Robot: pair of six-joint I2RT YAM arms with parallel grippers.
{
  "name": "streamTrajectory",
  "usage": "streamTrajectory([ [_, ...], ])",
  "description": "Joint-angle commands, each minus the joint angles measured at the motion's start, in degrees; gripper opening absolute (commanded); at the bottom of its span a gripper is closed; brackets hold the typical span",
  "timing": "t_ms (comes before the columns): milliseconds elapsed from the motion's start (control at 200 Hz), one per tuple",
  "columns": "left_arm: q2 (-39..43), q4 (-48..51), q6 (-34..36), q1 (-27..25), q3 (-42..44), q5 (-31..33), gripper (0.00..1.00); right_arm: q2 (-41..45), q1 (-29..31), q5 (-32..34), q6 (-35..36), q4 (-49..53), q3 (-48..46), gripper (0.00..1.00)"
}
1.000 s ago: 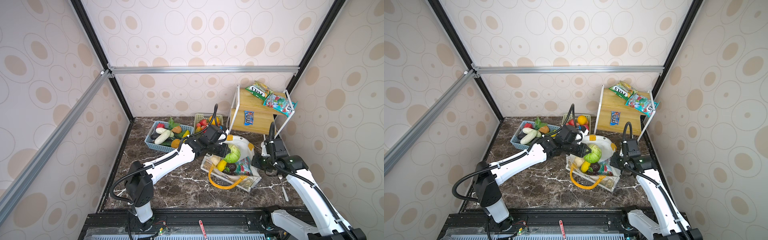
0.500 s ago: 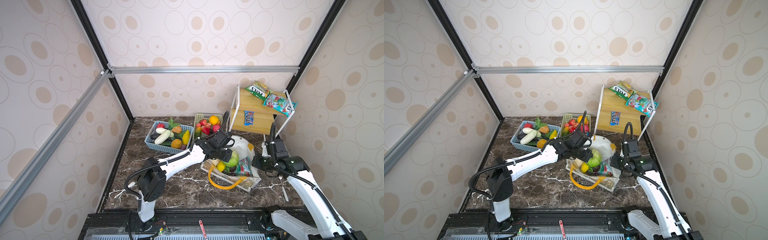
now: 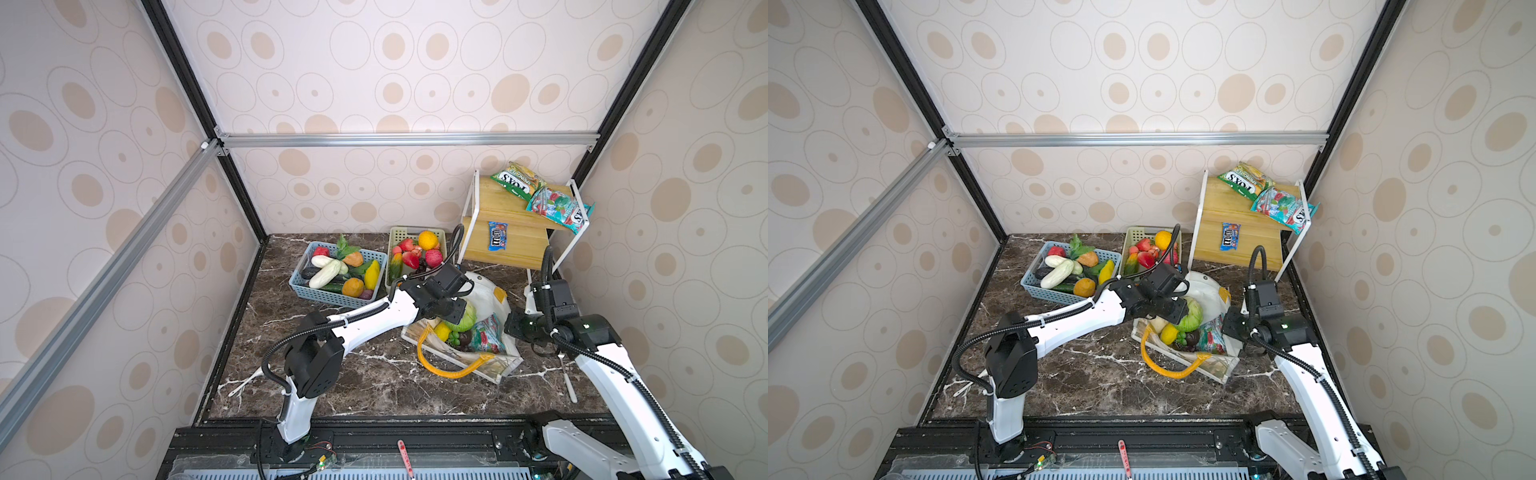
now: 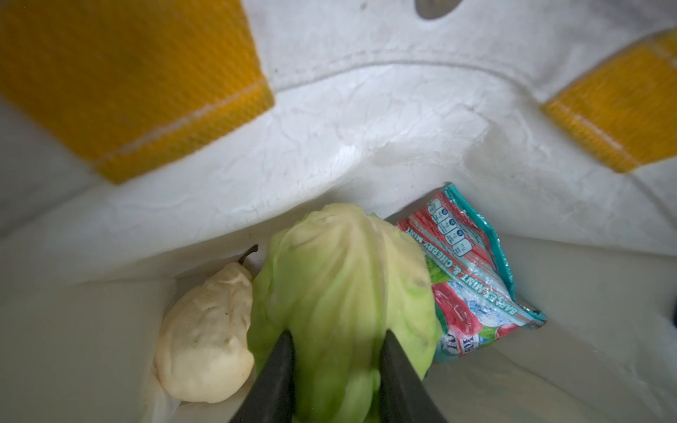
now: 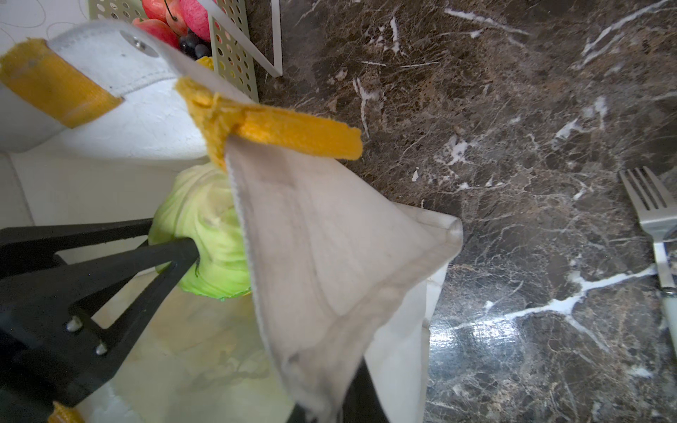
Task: Place the food into the grocery bag and tie it
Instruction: 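Lower the green cabbage into the tote beside the plum with the left gripper, then open the left gripper and raise it back toward the baskets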
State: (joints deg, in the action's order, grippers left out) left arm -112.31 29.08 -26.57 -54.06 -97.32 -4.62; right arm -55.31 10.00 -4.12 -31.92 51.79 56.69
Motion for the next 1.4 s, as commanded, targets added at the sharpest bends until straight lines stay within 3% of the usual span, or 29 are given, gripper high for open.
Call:
streamTrajectory([
  [0, -1.6, 3.86, 0.64, -0.43, -2.5, 0.83, 0.44, 0.2, 0.02, 0.43, -0.38, 2.49, -0.79, 0.09],
  [185, -1.08, 5.36, 0.72, -0.36, -4.92, 0.79, 0.61, -0.54, 0.01, 0.17, -0.42, 2.01, -0.46, 0.09],
  [550, 0.84, 8.34, 0.99, -0.3, -12.69, -0.98, 0.71, -0.42, -0.06, 0.26, 0.33, 2.69, 0.44, 0.09],
  [815, 2.19, 11.69, 1.8, 1.2, -18.73, 1.76, 0.72, -0.15, 0.05, 0.38, 0.37, 2.68, 0.48, 0.09],
  [1050, 4.65, 14.45, 3.0, 6.61, -21.34, 5.0, 0.72, 0.25, -0.05, 0.23, 0.32, 2.42, -0.13, 0.09],
  [1396, 9.99, 12.89, 3.59, 17.66, -15.28, 6.94, 0.73, 1.17, 0.01, 0.51, 0.64, 3.05, -0.45, 0.09],
])
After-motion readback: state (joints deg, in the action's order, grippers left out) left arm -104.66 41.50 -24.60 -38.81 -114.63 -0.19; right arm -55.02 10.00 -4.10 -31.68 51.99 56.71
